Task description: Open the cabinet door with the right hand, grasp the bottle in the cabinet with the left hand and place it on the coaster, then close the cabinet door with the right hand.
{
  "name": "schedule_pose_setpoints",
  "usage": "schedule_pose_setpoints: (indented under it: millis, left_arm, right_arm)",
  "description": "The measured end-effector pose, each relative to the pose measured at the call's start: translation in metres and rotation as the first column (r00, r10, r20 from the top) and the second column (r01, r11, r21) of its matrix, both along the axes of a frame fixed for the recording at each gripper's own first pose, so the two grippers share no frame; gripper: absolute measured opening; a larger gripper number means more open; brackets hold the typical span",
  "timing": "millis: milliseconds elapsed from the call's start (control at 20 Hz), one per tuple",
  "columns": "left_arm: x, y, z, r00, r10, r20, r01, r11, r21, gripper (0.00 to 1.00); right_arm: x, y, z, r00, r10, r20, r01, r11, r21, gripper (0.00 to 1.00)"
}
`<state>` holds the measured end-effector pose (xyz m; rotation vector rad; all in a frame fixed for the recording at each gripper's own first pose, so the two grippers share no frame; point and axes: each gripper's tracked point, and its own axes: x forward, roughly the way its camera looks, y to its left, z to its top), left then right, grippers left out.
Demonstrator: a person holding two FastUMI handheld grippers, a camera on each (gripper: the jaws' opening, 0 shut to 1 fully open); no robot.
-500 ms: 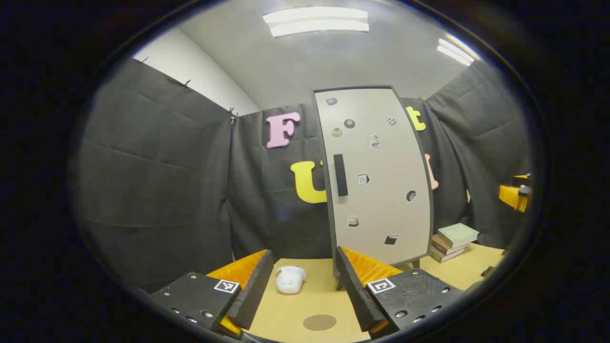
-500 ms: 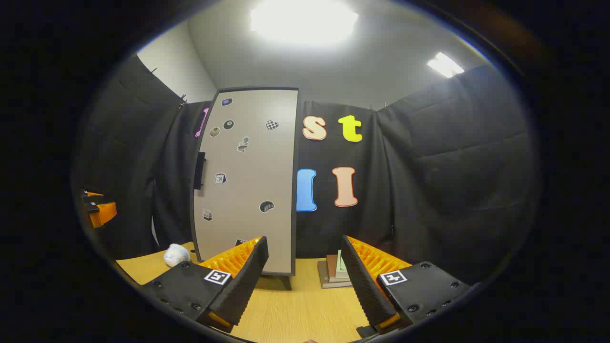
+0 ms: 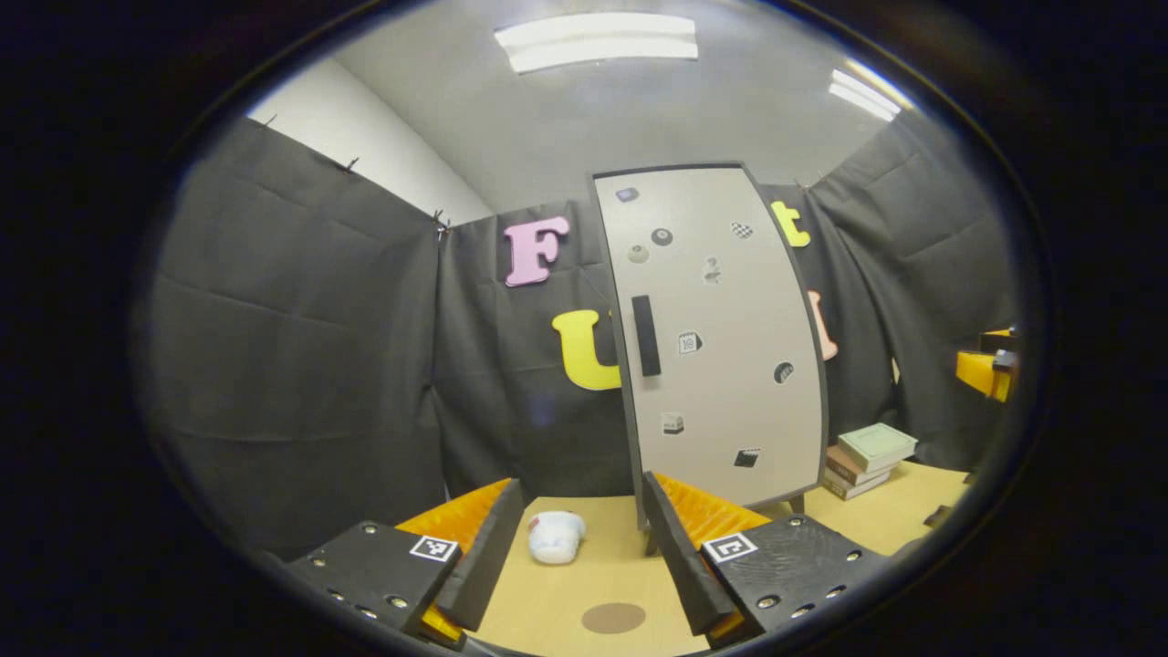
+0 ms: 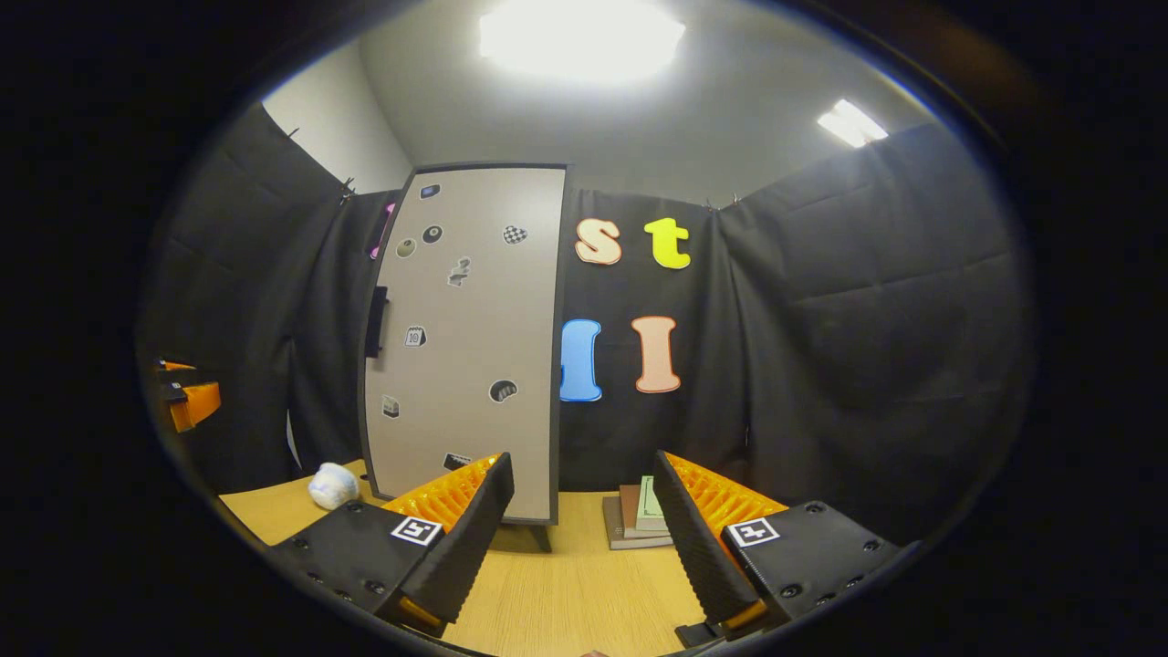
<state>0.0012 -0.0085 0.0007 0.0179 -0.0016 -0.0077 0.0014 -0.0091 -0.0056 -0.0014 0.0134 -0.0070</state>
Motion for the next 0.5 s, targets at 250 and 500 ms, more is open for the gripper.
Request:
schedule_pose_setpoints:
  millis: [250,500]
  left_arm:
    - [0.001,-0.005,-0.001,1.000,0.008,-0.006,-0.008,1.000,-0.003,0.82]
    - [0.001,-0.014,0.001,1.000,0.030,-0.007,-0.030,1.000,-0.006,0.82]
  right_arm:
    - [0.003,-0.005,-0.006,1.000,0.004,-0.020,-0.003,1.000,0.013,0.97]
    - [0.012,-0.014,-0.011,0.999,0.019,-0.040,-0.019,1.000,0.018,0.97]
